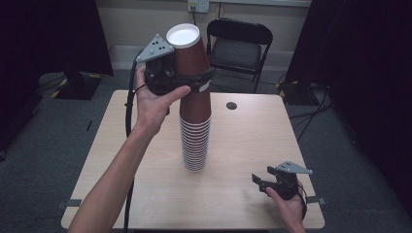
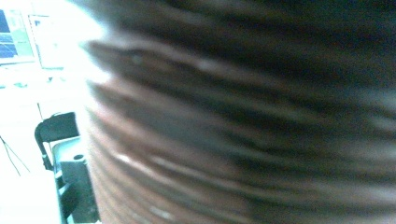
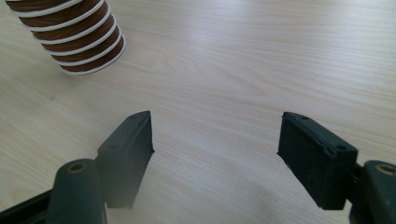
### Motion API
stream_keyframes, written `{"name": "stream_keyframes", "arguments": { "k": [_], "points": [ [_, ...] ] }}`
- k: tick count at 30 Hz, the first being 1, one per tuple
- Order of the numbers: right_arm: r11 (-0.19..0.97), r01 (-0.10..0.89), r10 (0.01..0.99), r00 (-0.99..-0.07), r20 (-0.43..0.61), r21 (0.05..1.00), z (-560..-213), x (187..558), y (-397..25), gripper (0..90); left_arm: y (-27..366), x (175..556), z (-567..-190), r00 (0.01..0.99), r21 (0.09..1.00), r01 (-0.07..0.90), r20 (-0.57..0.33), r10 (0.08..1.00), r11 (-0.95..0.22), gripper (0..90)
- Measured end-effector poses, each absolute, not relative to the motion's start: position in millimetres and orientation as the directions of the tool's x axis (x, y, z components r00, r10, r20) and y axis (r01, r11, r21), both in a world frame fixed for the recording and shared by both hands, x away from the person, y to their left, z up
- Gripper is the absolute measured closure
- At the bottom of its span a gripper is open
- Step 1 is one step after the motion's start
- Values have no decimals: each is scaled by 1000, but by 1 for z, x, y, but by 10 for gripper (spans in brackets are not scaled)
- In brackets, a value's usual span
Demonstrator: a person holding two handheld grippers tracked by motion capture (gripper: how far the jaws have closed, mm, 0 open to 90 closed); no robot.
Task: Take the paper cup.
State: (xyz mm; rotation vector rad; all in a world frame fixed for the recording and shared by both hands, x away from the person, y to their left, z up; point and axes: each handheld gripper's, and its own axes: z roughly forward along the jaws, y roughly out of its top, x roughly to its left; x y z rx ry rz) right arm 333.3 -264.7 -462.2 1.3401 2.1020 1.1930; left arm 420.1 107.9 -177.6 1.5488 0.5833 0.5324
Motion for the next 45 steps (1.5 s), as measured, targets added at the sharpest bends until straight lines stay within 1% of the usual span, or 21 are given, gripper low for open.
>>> {"name": "stream_keyframes", "arguments": {
  "k": [10, 14, 19, 22, 23, 24, 30, 34, 36, 43, 45],
  "points": [
    [191, 554, 871, -476, 120, 811, -462, 333, -264, 266, 132, 416, -174, 739, 998, 55, -24, 673, -25, 103],
    [192, 552, 869, -480, 121, 811, -463, 334, -263, 266, 147, 414, -172, 727, 998, 65, -46, 686, -2, 103],
    [196, 551, 867, -483, 119, 811, -462, 333, -262, 267, 157, 412, -174, 710, 998, 64, -42, 703, -5, 104],
    [197, 550, 867, -485, 118, 811, -462, 333, -261, 267, 166, 413, -180, 711, 996, 88, -62, 700, -1, 104],
    [198, 549, 866, -486, 118, 812, -463, 333, -261, 267, 171, 412, -184, 692, 996, 91, -54, 720, -12, 104],
    [198, 549, 866, -486, 118, 812, -463, 333, -261, 267, 171, 412, -184, 692, 996, 91, -54, 720, -12, 104],
    [201, 551, 866, -486, 117, 810, -463, 333, -260, 268, 187, 410, -199, 672, 991, 136, -90, 735, -3, 104],
    [202, 551, 865, -488, 116, 810, -463, 332, -259, 270, 192, 407, -205, 666, 990, 139, -73, 742, -28, 104],
    [211, 549, 863, -493, 109, 809, -463, 332, -258, 271, 194, 403, -211, 672, 987, 144, -46, 739, -70, 106],
    [245, 526, 845, -528, 86, 814, -461, 330, -251, 277, 199, 398, -224, 679, 984, 167, -65, 731, -68, 105],
    [264, 514, 836, -544, 73, 816, -461, 329, -248, 277, 200, 397, -234, 682, 980, 184, -69, 728, -79, 105]
  ]
}}
